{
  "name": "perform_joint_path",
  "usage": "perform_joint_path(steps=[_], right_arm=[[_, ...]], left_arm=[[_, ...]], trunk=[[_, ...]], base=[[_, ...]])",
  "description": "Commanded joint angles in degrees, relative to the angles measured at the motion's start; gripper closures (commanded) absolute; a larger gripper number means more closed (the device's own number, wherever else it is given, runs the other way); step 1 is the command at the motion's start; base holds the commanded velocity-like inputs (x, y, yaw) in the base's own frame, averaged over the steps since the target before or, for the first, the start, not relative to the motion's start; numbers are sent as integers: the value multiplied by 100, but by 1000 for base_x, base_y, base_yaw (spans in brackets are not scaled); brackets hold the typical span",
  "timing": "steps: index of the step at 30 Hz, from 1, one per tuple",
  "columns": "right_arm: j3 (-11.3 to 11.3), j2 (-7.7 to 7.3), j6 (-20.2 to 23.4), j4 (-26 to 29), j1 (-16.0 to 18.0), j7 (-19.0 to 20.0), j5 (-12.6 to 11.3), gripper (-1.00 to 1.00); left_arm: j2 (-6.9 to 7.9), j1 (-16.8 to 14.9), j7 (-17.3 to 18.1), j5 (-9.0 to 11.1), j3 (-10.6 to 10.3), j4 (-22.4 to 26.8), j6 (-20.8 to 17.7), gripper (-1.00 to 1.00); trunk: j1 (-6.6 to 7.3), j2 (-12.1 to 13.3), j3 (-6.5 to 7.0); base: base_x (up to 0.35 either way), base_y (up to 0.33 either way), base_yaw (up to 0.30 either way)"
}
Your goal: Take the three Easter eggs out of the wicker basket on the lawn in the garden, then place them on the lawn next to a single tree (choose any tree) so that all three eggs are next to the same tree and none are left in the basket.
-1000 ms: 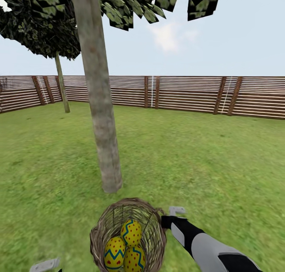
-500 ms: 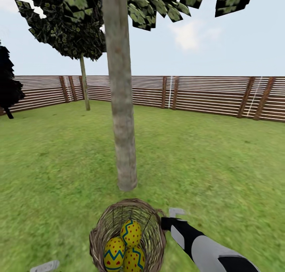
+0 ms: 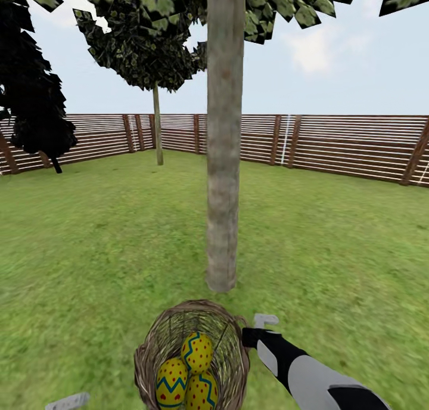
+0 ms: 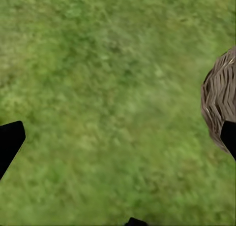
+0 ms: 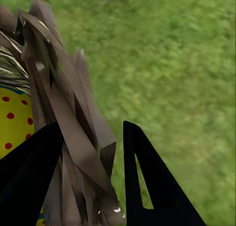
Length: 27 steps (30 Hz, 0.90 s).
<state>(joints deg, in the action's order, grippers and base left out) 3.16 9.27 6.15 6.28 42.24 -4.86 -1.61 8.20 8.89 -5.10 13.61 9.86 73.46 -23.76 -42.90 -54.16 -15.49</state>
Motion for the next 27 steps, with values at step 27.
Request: perform_joint_path(steps=[27], right_arm=[[80,6,26,14,-14,-6,-32,100]], left_arm=[[-11,-1,-49,62,-11,-151,-27,-100]], trunk=[[-3,-5,-6]], base=[[216,266,40]])
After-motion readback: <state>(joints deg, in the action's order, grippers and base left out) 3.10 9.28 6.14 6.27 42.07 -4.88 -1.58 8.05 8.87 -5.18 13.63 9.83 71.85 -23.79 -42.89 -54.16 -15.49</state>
